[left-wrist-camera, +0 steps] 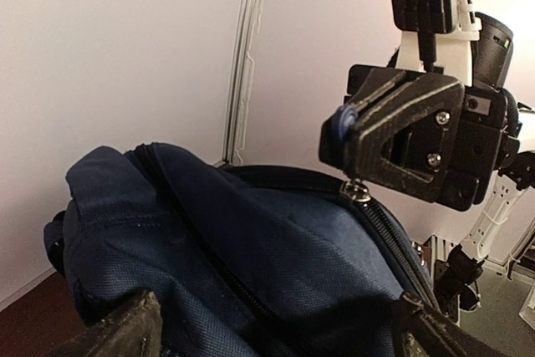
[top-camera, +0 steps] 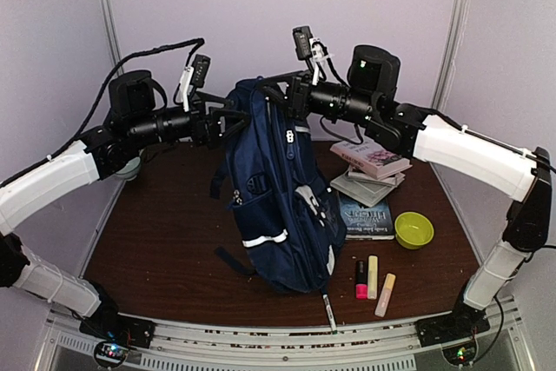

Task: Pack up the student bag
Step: Hold the largest pocket of the student bag, then unzip the largest pocket of the student bag.

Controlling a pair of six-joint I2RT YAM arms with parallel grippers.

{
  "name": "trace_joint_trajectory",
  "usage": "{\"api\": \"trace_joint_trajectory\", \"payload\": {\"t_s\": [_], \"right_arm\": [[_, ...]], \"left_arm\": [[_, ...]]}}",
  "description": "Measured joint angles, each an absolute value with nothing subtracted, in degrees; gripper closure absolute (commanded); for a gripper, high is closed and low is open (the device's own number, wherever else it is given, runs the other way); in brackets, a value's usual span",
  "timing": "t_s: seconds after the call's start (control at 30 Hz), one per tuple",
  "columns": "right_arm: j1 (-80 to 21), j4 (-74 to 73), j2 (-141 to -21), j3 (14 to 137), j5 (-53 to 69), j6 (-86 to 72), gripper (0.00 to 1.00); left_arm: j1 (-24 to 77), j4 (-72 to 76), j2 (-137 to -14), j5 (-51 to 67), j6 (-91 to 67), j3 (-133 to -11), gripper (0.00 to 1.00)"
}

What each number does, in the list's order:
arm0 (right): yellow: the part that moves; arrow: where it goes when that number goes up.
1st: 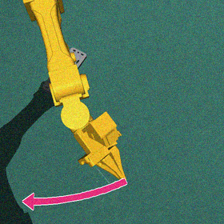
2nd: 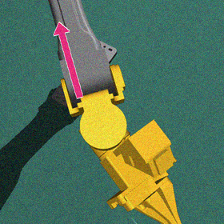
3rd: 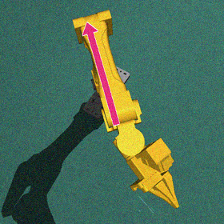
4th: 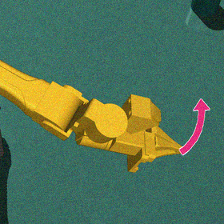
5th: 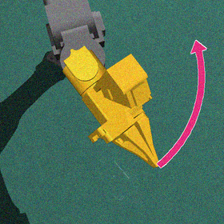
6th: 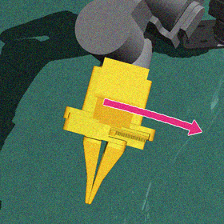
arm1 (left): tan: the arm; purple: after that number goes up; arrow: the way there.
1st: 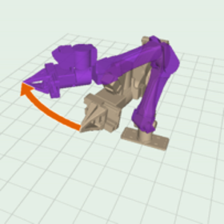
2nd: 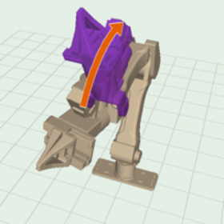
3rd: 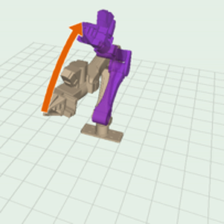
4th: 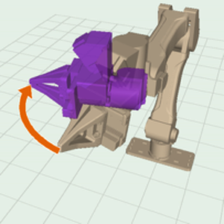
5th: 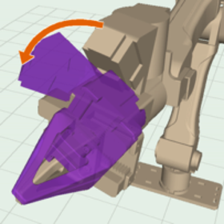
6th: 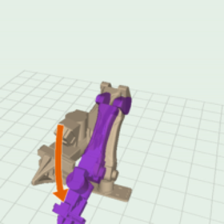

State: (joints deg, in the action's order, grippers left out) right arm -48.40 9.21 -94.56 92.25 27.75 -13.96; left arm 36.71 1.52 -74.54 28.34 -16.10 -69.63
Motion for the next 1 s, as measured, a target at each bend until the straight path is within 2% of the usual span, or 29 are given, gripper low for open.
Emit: {"api": "trace_joint_trajectory", "payload": {"t_s": [0.4, 0.47, 0.5, 0.53, 0.6, 0.63, 1.0], "right_arm": [[-49.67, 10.15, -97.71, 94.02, 21.65, -14.52, 1.00], [-49.76, 10.09, -98.17, 94.48, 20.91, -14.37, 1.00], [-49.76, 10.09, -98.24, 94.50, 20.69, -14.35, 1.00], [-49.76, 9.98, -98.28, 94.50, 20.60, -14.31, 1.00], [-49.80, 9.56, -98.28, 94.50, 20.56, -14.06, 1.00], [-49.82, 9.43, -98.28, 94.50, 20.53, -13.91, 1.00], [-44.64, 10.74, -97.71, 92.38, 20.75, -19.73, 1.00]], "left_arm": [[38.28, -0.67, -75.77, 26.55, -12.93, -71.29, 0.05], [38.50, -2.22, -77.43, 24.49, -11.84, -73.17, 0.19], [38.59, -3.11, -78.26, 23.11, -11.16, -73.93, 0.33], [38.59, -3.55, -78.83, 22.09, -10.55, -74.32, 0.47], [38.57, -4.21, -79.42, 21.15, -9.85, -74.54, 0.92], [38.59, -4.45, -79.44, 21.30, -9.43, -74.54, 1.00], [39.62, -1.74, -70.78, 23.49, 0.91, -65.87, 1.00]]}}
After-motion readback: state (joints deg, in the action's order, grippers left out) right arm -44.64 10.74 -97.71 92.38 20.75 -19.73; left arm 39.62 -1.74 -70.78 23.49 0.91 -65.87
